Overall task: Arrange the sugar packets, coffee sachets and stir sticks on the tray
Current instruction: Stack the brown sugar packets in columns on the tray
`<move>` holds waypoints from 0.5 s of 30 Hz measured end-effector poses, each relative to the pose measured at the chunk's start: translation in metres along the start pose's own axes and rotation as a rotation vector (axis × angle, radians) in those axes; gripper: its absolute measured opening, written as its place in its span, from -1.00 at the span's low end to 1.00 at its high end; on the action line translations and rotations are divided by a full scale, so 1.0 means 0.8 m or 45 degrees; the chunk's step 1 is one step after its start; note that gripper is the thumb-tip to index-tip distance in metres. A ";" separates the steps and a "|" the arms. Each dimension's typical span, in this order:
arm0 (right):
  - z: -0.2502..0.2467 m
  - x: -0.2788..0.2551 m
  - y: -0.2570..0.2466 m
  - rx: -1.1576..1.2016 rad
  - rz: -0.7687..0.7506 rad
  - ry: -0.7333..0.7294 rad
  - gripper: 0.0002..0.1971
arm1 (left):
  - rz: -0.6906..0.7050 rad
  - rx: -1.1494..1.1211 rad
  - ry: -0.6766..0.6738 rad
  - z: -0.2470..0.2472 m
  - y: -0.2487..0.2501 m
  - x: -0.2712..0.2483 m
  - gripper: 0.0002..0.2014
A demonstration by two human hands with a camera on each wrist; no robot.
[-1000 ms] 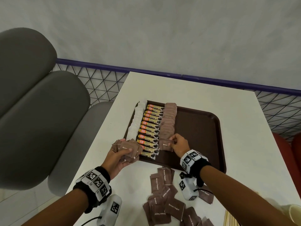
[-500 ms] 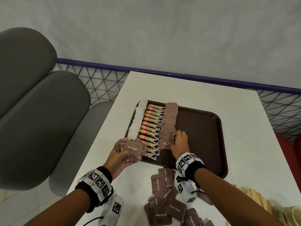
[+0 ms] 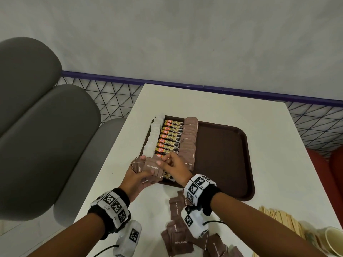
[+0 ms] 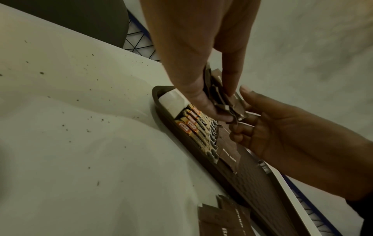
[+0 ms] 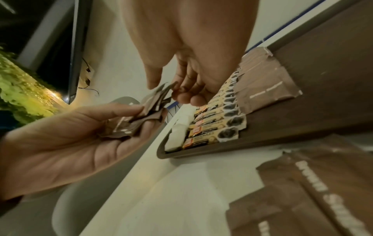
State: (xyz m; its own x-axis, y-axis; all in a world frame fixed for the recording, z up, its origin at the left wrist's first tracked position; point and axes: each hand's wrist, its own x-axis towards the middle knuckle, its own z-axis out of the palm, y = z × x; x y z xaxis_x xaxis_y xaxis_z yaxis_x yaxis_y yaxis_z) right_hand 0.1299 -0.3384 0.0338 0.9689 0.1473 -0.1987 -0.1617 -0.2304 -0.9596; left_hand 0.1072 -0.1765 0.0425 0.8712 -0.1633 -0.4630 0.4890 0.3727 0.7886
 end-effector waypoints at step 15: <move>0.000 -0.004 -0.008 0.064 0.015 -0.065 -0.72 | 0.023 0.049 -0.029 0.006 -0.004 -0.009 -0.48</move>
State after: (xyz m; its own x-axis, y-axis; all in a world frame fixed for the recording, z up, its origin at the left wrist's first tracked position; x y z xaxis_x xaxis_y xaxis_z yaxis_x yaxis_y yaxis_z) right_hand 0.1279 -0.3372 0.0402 0.9563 0.1937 -0.2189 -0.1837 -0.1841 -0.9656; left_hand 0.0999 -0.1808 0.0451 0.8804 -0.1780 -0.4396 0.4743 0.3401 0.8120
